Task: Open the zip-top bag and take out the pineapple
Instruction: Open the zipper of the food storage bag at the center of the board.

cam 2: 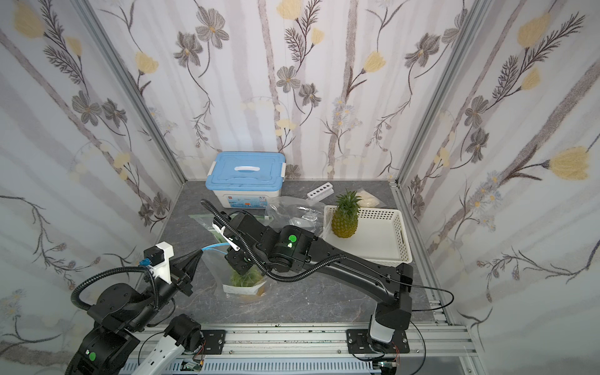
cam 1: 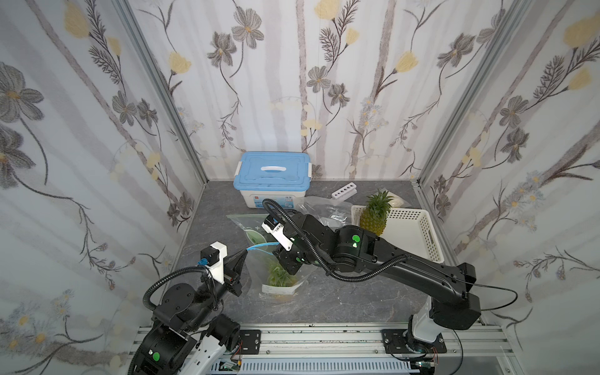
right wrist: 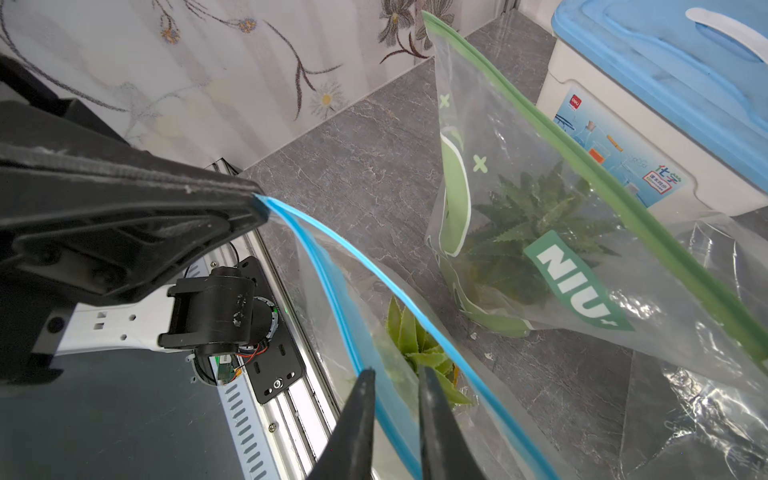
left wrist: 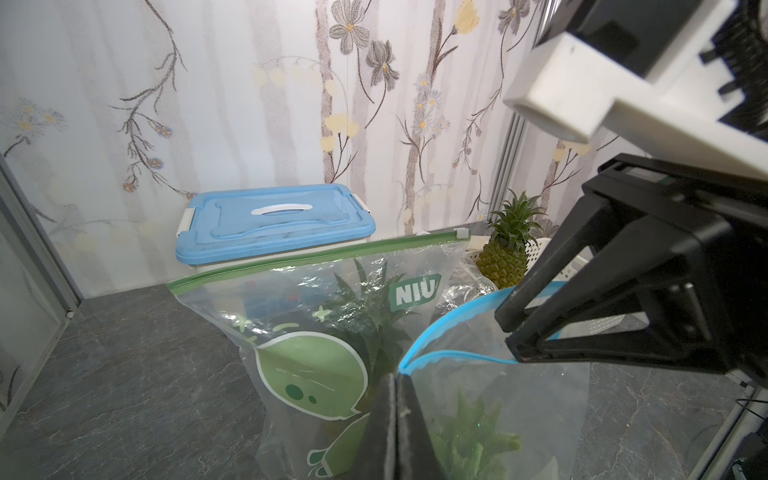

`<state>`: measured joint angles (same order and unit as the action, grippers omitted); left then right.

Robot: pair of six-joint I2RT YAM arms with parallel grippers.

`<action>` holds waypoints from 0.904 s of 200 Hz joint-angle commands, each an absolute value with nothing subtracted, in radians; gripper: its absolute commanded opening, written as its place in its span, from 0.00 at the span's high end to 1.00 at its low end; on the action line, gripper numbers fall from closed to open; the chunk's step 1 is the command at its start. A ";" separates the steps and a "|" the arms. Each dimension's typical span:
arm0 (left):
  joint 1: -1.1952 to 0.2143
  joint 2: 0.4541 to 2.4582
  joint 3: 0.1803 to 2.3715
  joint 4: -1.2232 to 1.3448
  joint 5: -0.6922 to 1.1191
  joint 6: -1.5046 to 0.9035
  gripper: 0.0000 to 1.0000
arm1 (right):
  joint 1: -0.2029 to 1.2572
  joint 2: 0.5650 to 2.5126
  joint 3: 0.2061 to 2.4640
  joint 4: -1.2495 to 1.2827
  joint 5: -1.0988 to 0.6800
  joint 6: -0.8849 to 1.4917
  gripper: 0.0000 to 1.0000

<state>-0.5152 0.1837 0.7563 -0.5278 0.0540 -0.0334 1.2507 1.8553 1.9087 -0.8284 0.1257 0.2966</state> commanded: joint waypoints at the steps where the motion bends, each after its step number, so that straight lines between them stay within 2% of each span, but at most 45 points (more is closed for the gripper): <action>1: -0.513 0.178 0.755 -0.499 0.060 -0.038 1.00 | 1.252 1.850 1.896 -0.836 0.116 0.343 0.79; 36: -0.514 0.166 0.752 -0.494 0.069 -0.041 1.00 | 1.248 1.840 1.883 -0.843 0.156 0.390 0.78; 104: -0.513 0.155 0.746 -0.488 0.090 -0.048 1.00 | 1.232 1.877 1.893 -0.878 0.175 0.464 0.67; 135: -0.514 0.151 0.743 -0.480 0.106 -0.052 1.00 | 1.233 1.896 1.887 -0.903 0.158 0.483 0.66; 143: -0.514 0.152 0.742 -0.482 0.112 -0.052 1.00 | 1.235 1.901 1.886 -0.909 0.148 0.484 0.64; 164: -0.514 0.155 0.749 -0.501 0.116 -0.068 1.00 | 1.239 1.913 1.891 -0.930 0.119 0.488 0.51; 181: -0.514 0.152 0.757 -0.532 0.109 -0.079 1.00 | 1.246 1.920 1.904 -0.956 0.112 0.492 0.47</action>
